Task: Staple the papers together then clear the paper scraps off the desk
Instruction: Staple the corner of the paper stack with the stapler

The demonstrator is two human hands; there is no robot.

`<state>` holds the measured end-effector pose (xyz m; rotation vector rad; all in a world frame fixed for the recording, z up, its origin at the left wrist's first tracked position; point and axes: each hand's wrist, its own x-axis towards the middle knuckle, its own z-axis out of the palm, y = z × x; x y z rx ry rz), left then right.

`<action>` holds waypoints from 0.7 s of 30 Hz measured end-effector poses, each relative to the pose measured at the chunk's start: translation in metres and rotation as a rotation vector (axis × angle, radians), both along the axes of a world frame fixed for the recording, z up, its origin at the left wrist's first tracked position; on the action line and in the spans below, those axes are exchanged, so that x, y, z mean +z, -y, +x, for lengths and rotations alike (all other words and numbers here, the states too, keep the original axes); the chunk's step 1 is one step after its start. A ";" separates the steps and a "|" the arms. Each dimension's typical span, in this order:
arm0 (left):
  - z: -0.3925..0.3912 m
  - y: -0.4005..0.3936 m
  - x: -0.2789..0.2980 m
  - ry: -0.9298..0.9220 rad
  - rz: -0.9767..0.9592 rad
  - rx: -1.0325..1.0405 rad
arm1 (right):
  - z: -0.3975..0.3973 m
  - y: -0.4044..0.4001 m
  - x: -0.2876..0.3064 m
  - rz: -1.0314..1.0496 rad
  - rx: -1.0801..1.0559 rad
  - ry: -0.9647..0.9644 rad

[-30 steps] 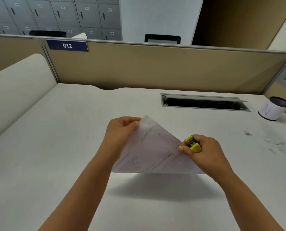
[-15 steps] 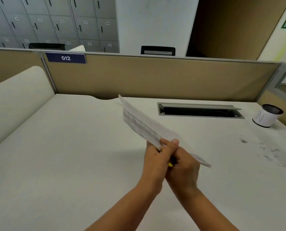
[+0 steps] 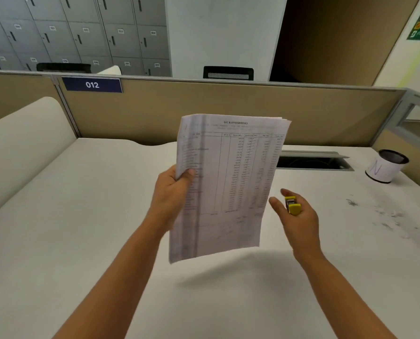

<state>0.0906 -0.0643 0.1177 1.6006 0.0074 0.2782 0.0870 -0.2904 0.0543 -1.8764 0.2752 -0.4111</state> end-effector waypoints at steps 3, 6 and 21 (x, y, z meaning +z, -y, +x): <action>0.005 -0.010 0.003 -0.073 -0.039 -0.056 | 0.005 0.008 -0.005 0.151 0.082 -0.157; 0.011 -0.017 0.002 -0.148 -0.104 -0.075 | 0.001 0.009 -0.008 0.244 0.256 -0.248; 0.026 -0.038 -0.018 -0.331 -0.259 -0.087 | -0.010 0.011 -0.014 0.163 0.392 -0.332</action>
